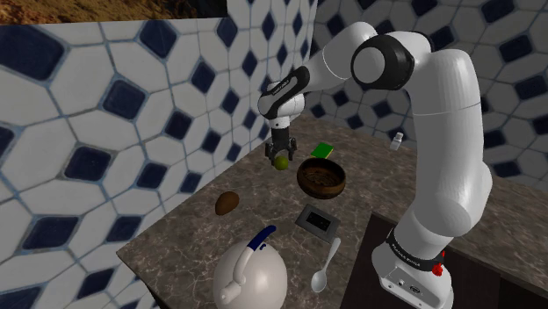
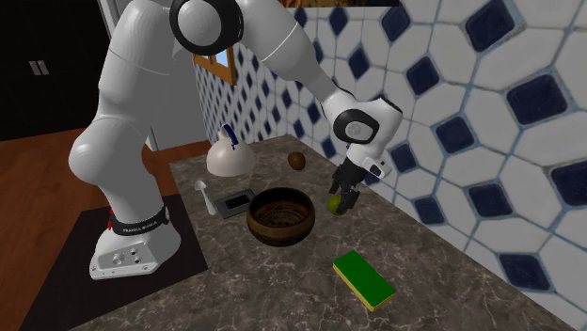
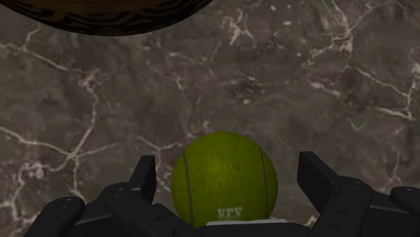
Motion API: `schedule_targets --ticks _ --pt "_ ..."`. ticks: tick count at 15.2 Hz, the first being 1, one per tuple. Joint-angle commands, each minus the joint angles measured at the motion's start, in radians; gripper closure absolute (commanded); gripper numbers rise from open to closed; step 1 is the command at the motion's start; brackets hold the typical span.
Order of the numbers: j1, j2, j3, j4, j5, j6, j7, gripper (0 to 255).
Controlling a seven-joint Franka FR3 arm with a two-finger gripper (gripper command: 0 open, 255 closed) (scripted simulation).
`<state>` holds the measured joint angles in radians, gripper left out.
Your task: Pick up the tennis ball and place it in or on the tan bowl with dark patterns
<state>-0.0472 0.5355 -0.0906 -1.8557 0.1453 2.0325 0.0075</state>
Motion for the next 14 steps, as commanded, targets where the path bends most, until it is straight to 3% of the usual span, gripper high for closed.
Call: schedule_targets --ticks 1,4,5,14 --pt "0.000 0.000 0.000 -0.001 0.000 0.001 0.000 0" --pt "0.000 0.000 0.000 -0.001 0.000 0.001 0.000 0" --pt "0.000 0.000 0.000 -0.001 0.000 0.001 0.000 255" --pt "0.000 0.000 0.000 -0.001 0.000 0.001 0.000 255"
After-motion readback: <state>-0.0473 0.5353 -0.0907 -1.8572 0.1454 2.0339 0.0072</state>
